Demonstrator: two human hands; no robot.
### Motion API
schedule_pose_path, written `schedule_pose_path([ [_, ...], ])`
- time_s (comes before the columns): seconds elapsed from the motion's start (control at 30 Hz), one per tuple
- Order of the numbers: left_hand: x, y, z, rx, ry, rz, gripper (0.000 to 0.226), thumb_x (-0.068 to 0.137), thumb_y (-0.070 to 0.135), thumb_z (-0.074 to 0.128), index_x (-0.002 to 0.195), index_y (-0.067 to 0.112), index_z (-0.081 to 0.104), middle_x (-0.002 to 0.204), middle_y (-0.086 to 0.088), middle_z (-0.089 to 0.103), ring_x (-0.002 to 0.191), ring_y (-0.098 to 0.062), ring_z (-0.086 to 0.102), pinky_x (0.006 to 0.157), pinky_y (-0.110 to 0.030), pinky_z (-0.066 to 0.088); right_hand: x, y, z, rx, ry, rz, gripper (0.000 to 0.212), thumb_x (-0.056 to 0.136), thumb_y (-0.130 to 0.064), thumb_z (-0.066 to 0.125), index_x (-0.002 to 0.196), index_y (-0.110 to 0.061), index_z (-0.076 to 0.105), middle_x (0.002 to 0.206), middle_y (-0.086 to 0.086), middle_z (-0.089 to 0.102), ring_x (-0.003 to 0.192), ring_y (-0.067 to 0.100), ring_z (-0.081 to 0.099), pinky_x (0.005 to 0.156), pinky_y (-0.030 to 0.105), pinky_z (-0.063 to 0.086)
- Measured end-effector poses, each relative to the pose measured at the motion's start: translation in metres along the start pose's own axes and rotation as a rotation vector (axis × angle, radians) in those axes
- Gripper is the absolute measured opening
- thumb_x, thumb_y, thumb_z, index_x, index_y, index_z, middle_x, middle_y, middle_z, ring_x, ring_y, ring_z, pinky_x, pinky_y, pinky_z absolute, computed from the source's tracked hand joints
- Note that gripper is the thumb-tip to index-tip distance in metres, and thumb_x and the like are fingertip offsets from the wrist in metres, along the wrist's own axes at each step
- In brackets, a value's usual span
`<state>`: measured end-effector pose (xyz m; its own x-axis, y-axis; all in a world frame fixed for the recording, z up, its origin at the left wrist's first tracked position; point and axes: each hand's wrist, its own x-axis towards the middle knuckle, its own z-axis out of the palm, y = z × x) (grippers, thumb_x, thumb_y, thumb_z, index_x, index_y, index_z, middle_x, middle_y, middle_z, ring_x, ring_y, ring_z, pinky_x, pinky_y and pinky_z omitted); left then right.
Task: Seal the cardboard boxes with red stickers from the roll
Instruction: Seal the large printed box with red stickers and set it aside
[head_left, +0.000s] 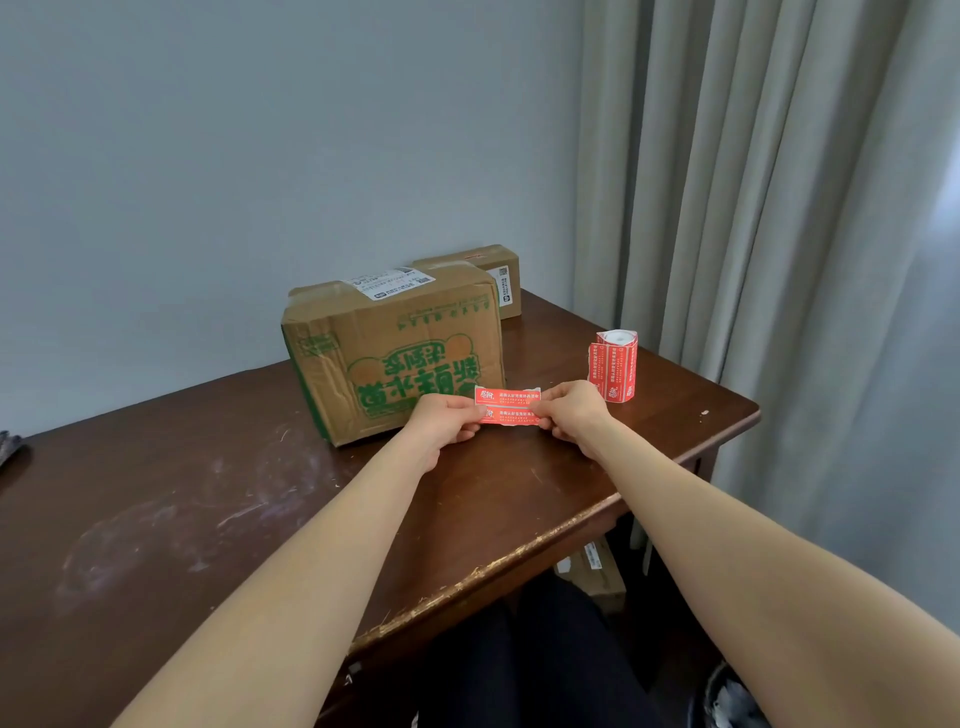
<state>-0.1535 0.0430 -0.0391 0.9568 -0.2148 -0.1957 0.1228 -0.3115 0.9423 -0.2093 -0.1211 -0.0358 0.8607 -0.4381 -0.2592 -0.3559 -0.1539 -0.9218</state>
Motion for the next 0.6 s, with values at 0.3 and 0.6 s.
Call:
schedule_pose_path([
  [0.3,-0.001,0.0,0.0,0.032,-0.034,0.007,0.017,0.084,0.008,0.07,0.101,0.003,0.069,0.084,-0.005,0.066,0.07,-0.009,0.058,0.069,-0.017,0.051,-0.009,0.002,0.016,-0.381,0.101,-0.373,0.009,0.083,-0.039,0.07,0.083,-0.031,0.065,0.092,-0.007,0.067,0.088,0.014,0.063,0.075,0.033,0.053],
  [0.6,-0.002,0.001,-0.001,0.038,-0.068,0.007,0.013,0.084,0.004,0.069,0.097,0.004,0.069,0.081,-0.006,0.065,0.07,-0.01,0.059,0.07,-0.016,0.052,-0.014,-0.008,0.027,-0.597,0.08,-0.478,0.014,0.09,-0.03,0.062,0.096,-0.028,0.074,0.101,-0.005,0.07,0.091,0.017,0.064,0.074,0.032,0.054],
])
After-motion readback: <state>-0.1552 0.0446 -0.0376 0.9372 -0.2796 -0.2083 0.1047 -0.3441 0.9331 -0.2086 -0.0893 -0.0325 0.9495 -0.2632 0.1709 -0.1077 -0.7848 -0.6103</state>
